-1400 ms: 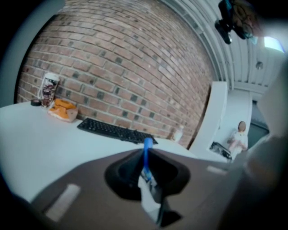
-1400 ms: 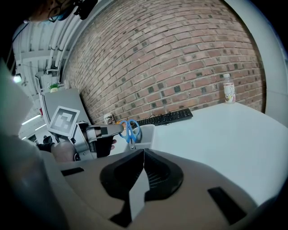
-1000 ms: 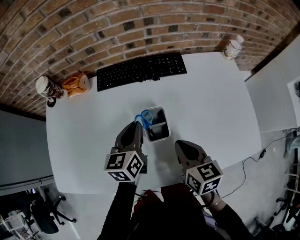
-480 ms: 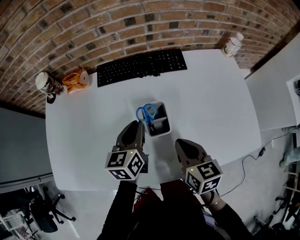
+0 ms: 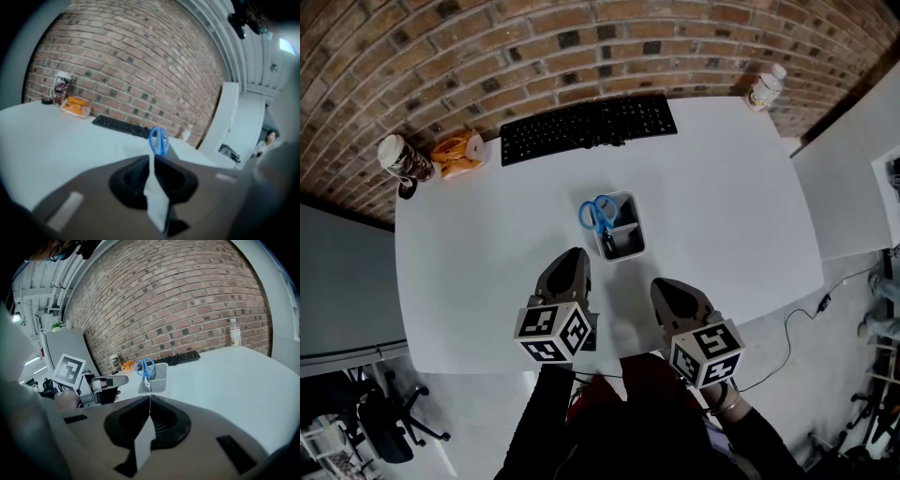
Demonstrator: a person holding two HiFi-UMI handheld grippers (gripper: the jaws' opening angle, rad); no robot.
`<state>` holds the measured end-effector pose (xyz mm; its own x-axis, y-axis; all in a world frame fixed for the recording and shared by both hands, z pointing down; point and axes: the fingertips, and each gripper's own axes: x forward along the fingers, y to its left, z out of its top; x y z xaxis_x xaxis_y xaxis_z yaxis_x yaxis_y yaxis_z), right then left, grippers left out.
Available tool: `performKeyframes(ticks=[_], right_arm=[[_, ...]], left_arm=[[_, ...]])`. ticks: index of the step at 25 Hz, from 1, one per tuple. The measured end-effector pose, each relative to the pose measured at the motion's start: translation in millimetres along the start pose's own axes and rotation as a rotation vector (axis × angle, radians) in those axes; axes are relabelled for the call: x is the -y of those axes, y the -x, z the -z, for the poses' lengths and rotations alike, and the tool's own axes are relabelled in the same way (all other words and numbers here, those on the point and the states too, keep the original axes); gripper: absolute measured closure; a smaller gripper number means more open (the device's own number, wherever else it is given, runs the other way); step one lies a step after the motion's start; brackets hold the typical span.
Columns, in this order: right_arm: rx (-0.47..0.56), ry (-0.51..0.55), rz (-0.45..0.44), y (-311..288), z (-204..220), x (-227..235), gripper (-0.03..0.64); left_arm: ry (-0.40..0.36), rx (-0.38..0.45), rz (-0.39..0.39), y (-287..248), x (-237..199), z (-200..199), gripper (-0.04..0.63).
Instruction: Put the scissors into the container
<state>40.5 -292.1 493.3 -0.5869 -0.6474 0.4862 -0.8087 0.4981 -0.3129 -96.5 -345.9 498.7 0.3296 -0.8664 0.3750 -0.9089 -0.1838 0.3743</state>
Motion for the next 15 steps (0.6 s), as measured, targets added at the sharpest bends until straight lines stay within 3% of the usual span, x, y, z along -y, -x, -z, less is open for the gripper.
performKeyframes(ticks=[15], right_arm=[[0.02,0.02,0.012,21.4,13.6,-30.8,0.607]], left_arm=[[-0.072,-0.048,0.029,46.2,8.9,21.3,0.592]])
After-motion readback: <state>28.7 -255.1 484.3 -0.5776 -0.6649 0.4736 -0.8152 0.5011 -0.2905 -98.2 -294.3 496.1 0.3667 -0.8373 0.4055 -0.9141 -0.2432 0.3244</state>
